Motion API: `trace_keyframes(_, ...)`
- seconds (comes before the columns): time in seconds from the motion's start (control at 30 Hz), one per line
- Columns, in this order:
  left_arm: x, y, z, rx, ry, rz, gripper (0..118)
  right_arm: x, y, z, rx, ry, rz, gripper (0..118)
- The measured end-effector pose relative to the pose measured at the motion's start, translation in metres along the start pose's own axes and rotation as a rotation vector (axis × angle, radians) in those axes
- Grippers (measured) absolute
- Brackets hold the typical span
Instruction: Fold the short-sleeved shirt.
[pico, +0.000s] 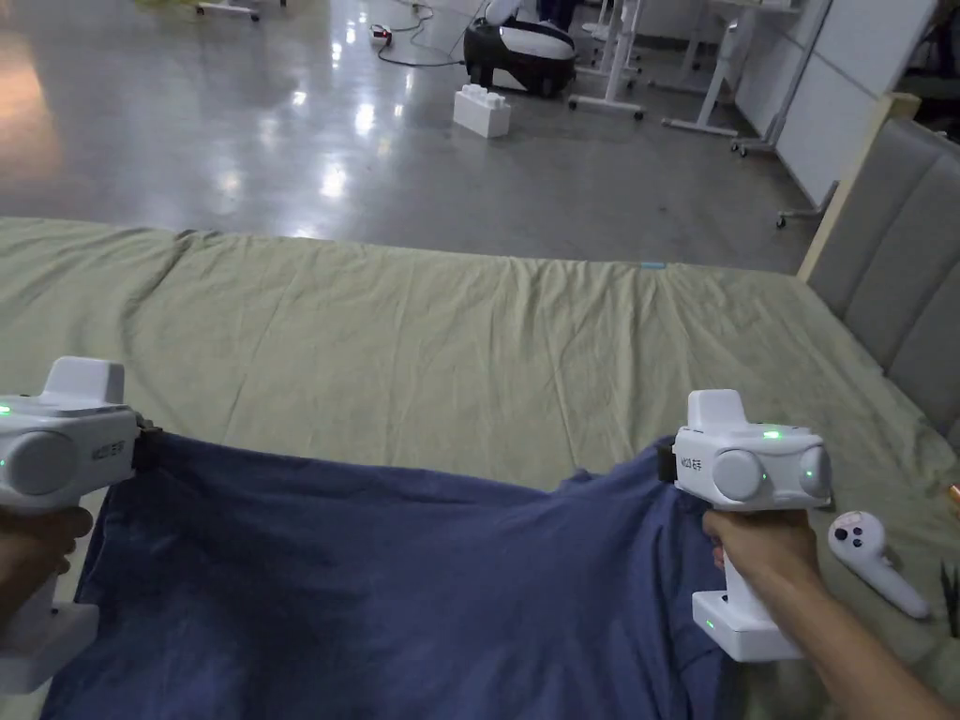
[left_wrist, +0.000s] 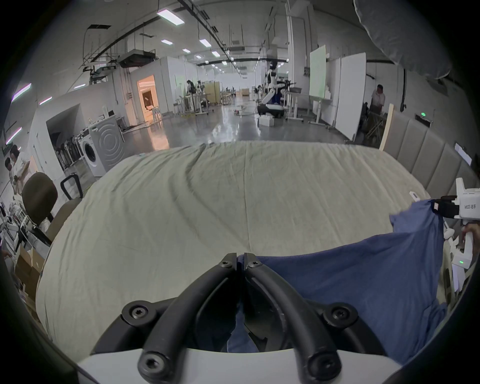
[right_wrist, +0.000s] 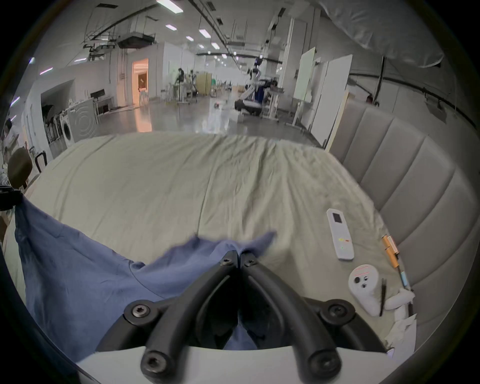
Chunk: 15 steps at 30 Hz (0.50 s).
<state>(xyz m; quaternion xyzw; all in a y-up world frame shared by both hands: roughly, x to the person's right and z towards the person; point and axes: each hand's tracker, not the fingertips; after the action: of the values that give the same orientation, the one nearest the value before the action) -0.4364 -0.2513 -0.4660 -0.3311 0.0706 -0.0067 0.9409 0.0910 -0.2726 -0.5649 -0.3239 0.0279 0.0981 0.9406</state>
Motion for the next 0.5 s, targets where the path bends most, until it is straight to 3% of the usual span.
trace_keyframes(0.5,-0.026,0.070,0.130,0.236,0.000,0.020,4,0.034,0.066,0.163,0.305,-0.048,-0.070,1)
